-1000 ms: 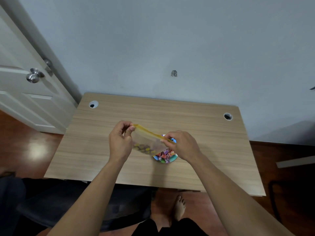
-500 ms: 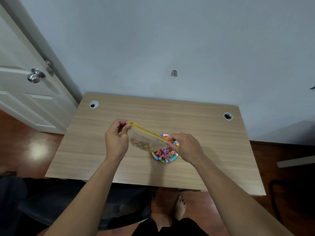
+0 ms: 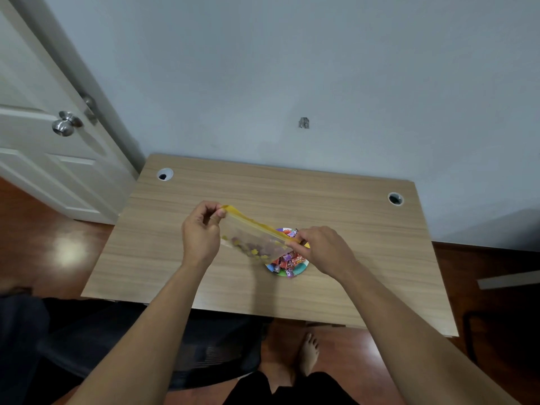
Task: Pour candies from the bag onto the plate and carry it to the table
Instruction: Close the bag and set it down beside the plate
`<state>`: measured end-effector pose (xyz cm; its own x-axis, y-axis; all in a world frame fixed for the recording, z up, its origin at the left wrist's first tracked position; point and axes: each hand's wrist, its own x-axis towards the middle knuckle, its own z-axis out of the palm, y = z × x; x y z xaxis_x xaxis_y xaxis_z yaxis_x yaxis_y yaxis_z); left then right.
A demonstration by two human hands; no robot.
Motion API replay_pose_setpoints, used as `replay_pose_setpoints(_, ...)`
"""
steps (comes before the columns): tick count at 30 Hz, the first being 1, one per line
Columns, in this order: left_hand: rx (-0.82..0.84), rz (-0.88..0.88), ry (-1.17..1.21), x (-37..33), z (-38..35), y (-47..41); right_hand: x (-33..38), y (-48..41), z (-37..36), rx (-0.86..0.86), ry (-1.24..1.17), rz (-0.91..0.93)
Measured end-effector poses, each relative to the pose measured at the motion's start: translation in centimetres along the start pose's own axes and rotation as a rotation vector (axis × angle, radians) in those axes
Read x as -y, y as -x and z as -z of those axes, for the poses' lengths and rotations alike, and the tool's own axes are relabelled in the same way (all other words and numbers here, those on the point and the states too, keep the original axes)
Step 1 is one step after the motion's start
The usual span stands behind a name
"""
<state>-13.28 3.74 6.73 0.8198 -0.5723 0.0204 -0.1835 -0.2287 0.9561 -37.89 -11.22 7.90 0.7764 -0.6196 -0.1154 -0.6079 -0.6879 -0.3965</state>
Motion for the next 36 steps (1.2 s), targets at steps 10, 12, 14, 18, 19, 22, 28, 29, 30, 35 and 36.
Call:
replay_pose_setpoints(10,0.088,0.222,-0.107,2.9,-1.1,-0.9,4.1,-1.6,-0.2,0.020,-0.239,0.066)
replay_pose_setpoints(12,0.213,0.253,-0.104,3.5,-1.6,1.2,4.9,-2.3,-1.1,-0.027,-0.312,-0.059)
replay_pose_setpoints(14,0.423,0.206,-0.085,4.0,-1.6,4.2,5.7,-2.9,-1.8,-0.048,-0.412,-0.188)
replay_pose_setpoints(18,0.594,-0.011,-0.097,4.7,-2.0,7.3,7.3,-3.9,-2.9,-0.012,-0.560,-0.283)
replay_pose_setpoints(19,0.548,-0.047,-0.069,4.7,-2.2,7.2,7.8,-4.1,-3.2,0.004,-0.575,-0.272)
replay_pose_setpoints(22,0.405,-0.010,-0.024,4.9,-2.2,6.1,8.5,-5.0,-3.8,0.039,-0.599,-0.241)
replay_pose_setpoints(28,0.452,0.236,0.143,6.5,0.3,1.8,6.0,-6.5,-5.2,-0.046,-0.764,-0.492)
replay_pose_setpoints(29,0.455,0.278,0.189,6.6,0.8,0.9,5.4,-6.6,-5.7,-0.038,-0.785,-0.522)
replay_pose_setpoints(30,0.462,0.322,0.221,6.8,1.3,0.0,4.8,-6.8,-6.4,-0.017,-0.808,-0.528)
replay_pose_setpoints(35,0.487,0.477,0.202,9.4,2.6,-4.3,3.5,-9.3,-12.0,0.317,-0.795,-0.482)
replay_pose_setpoints(36,0.472,0.494,0.178,10.5,2.7,-5.0,3.3,-10.1,-13.7,0.343,-0.790,-0.484)
